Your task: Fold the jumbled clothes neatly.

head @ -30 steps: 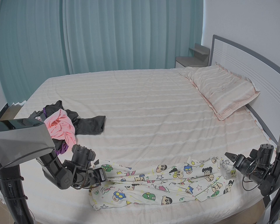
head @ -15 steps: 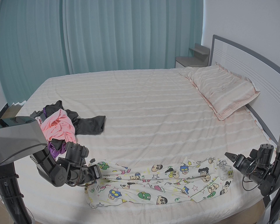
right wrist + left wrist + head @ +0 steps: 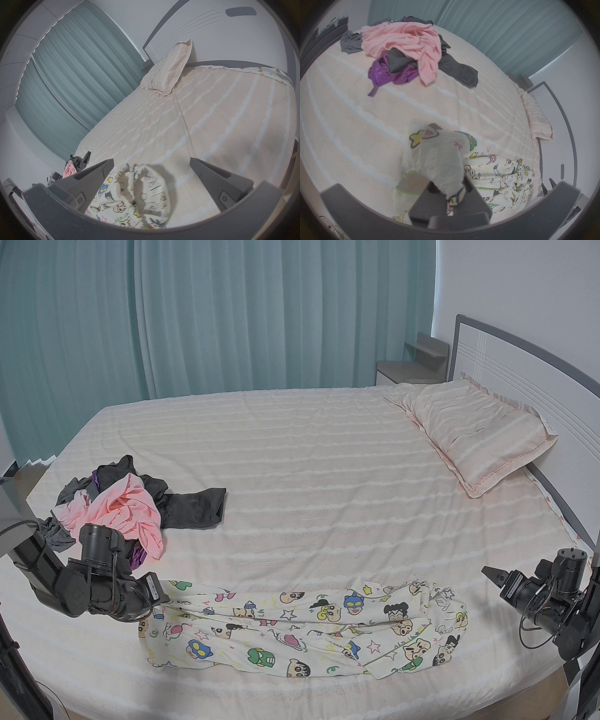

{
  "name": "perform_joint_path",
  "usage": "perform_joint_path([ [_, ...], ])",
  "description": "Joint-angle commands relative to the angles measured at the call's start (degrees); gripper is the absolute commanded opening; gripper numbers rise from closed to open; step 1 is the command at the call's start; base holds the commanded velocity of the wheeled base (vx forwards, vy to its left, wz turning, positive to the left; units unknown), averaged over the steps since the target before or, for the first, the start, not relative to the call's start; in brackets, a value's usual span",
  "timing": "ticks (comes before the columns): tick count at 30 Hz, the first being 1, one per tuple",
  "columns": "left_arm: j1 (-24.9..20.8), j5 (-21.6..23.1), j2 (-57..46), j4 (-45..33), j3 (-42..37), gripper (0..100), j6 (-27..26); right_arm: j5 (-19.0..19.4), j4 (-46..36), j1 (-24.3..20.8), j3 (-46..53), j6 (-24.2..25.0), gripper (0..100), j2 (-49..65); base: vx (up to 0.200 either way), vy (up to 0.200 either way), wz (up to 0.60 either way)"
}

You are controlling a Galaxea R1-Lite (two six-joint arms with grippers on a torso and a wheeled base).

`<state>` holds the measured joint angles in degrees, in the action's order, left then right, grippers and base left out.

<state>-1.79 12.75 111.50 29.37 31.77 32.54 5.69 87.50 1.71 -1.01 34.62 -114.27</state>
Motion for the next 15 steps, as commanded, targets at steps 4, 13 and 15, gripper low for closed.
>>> perform_joint_path([
  [4, 4.3, 1.1, -2.7, -0.4, -1.5, 0, -1.1, 0.0, 0.0, -0.2, 1.0, 0.0, 100, -0.2, 0.0, 0.0, 0.0],
  [13, 3.4, 1.1, -0.9, -0.1, -0.9, 0, -1.1, 0.0, 0.0, -0.1, 1.0, 0.0, 100, 0.0, 0.0, 0.0, 0.0],
  [15, 3.2, 1.1, -0.6, -0.1, -1.0, 0, -1.0, 0.0, 0.0, -0.1, 1.0, 0.0, 100, -0.1, 0.0, 0.0, 0.0],
])
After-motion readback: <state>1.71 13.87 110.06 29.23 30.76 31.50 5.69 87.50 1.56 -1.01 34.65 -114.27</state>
